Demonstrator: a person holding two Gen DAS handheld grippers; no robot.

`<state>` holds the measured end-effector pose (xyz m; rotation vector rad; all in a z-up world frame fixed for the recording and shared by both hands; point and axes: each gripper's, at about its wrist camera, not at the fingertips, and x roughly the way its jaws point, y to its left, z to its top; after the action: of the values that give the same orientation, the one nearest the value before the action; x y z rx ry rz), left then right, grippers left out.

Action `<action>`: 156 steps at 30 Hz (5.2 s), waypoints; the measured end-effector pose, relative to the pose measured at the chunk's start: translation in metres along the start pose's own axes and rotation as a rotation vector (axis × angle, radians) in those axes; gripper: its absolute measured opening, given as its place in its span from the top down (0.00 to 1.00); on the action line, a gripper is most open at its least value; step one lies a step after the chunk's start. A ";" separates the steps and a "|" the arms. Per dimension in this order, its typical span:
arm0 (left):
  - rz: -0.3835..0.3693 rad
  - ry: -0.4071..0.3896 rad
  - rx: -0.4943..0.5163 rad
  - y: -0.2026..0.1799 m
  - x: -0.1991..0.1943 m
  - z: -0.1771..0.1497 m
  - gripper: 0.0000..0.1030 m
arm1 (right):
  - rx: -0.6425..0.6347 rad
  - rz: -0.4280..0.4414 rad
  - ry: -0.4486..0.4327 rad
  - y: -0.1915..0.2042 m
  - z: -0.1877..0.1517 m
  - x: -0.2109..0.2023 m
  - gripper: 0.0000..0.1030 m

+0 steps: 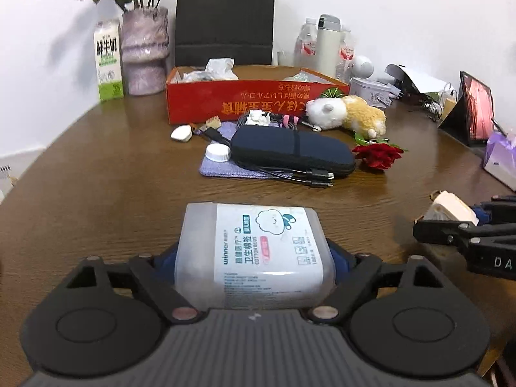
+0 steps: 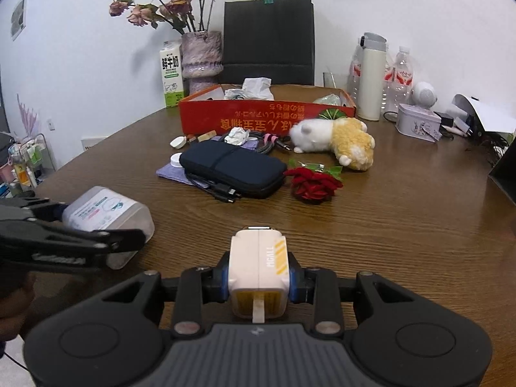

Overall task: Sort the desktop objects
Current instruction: 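Place the wipes pack and plug adapter into the box and release, then grasp the red rose with the right gripper while the left grasps the black cable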

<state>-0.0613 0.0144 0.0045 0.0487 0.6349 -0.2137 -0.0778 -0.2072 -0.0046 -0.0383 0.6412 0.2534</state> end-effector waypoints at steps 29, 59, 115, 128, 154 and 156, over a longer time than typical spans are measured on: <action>-0.002 0.019 -0.100 0.062 0.219 0.286 0.19 | 0.063 0.028 -0.074 -0.075 0.294 0.184 0.70; 0.114 0.009 -0.229 0.075 0.131 0.227 0.00 | -0.004 -0.047 -0.032 -0.071 0.273 0.189 0.26; -0.259 0.046 -0.038 0.018 0.134 0.111 0.00 | 0.142 -0.003 0.004 -0.076 0.067 0.105 0.48; -0.181 0.061 0.250 -0.037 0.120 0.102 0.00 | 0.276 -0.011 -0.083 -0.117 0.060 0.101 0.66; 0.025 0.176 -0.058 -0.005 0.124 0.109 0.74 | 0.255 0.023 -0.175 -0.115 0.029 0.032 0.66; 0.038 0.186 -0.020 -0.015 0.128 0.112 0.89 | 0.250 0.029 -0.177 -0.111 0.028 0.028 0.66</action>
<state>0.1013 -0.0359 0.0190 0.0619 0.8202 -0.1670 -0.0123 -0.3057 -0.0038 0.2312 0.4932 0.2010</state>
